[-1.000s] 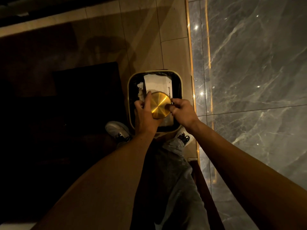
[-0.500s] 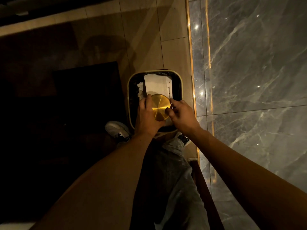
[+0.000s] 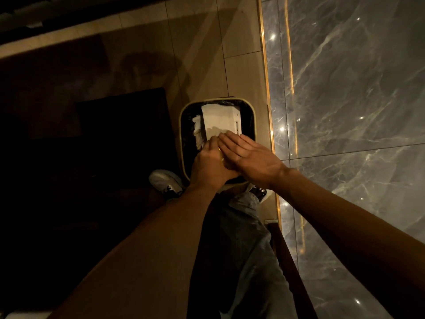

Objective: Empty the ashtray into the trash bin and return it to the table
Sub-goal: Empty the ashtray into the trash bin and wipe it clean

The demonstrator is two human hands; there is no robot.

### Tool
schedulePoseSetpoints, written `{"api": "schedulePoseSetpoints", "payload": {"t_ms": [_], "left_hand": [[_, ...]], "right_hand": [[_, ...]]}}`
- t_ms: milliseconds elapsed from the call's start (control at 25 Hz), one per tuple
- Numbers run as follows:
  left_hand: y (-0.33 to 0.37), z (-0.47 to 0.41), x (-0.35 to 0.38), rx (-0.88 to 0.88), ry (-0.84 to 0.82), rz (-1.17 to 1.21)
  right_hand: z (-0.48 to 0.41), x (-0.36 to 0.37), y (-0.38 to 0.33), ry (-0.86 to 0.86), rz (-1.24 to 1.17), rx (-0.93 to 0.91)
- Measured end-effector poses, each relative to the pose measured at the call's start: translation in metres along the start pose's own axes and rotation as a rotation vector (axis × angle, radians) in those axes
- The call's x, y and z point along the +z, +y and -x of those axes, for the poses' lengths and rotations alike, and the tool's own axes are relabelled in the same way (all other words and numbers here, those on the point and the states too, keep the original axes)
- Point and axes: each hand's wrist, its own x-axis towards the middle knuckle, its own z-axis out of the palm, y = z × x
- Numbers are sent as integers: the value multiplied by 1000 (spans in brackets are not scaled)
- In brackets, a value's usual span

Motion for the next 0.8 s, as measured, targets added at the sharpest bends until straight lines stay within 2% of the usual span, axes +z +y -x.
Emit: {"api": "schedulePoseSetpoints", "payload": {"t_ms": [160, 280, 400, 560, 680, 800], "left_hand": [[-3, -2, -3, -19, 14, 15], [-4, -2, -2, -53, 14, 21], [-8, -4, -1, -37, 25, 25], [-5, -3, -3, -84, 14, 36], [-5, -4, 1, -60, 56, 62], [-8, -8, 3, -81, 28, 32]], "right_hand": [[-5, -8, -6, 51, 25, 74], [-7, -4, -6, -16, 29, 28], [-9, -4, -7, 59, 34, 71], [-7, 0, -6, 0, -26, 59], [-8, -4, -9, 96, -7, 108], [-6, 3, -6, -20, -26, 58]]}}
